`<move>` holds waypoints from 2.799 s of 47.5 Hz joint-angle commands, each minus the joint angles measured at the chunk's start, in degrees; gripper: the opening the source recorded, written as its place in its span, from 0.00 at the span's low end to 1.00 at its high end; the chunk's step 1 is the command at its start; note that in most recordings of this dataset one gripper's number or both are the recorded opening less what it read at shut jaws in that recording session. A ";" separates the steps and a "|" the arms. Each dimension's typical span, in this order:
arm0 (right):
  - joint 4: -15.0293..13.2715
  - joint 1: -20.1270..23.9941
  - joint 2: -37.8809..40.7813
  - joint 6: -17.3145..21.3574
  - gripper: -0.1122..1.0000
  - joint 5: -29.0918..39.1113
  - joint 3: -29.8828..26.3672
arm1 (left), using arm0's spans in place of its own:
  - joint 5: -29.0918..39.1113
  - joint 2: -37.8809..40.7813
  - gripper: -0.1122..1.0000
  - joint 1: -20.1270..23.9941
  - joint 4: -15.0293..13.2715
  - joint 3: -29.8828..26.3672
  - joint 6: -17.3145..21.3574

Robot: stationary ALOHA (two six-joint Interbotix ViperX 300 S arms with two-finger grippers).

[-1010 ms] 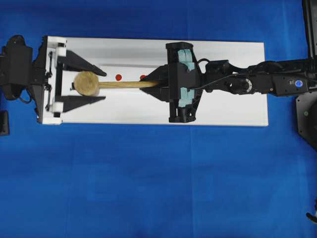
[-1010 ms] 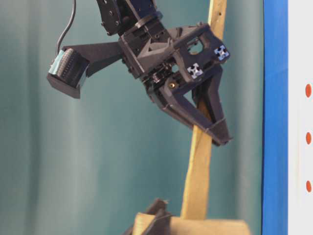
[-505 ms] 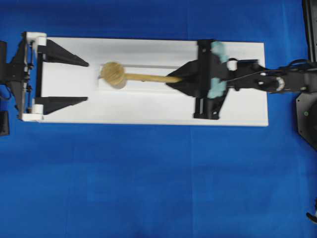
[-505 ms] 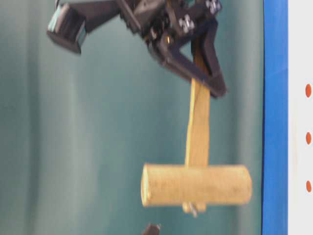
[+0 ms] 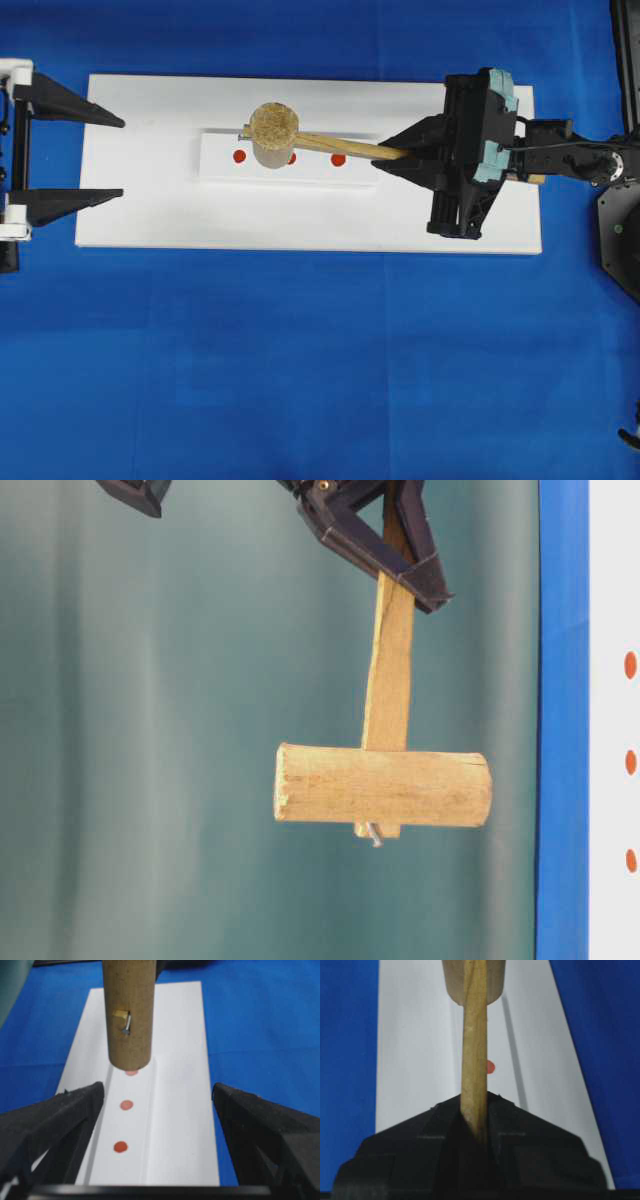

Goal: Hit the mark with a hammer.
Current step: 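Swing the mallet head down onto the red dots with the right gripper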

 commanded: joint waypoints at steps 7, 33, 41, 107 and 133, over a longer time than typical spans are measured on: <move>0.09 -1.14 0.00 0.09 0.12 -2.72 -1.76 | 0.00 -0.09 0.88 0.18 -0.09 -0.18 -0.09; 0.09 -1.67 7.56 0.09 0.12 -2.64 -9.23 | 0.00 -0.09 0.87 0.18 -0.09 0.09 -0.18; 0.09 -1.67 10.28 0.09 0.12 -2.37 -12.04 | 0.09 -0.09 0.88 0.18 -0.09 0.09 -0.44; 4.83 -1.23 -1.58 0.70 0.12 -3.25 0.44 | 0.26 -0.44 0.87 0.18 -0.09 0.26 -1.41; 5.89 -0.44 7.56 1.49 0.12 -3.08 0.79 | 0.18 -0.44 0.87 0.18 -0.09 0.26 -1.49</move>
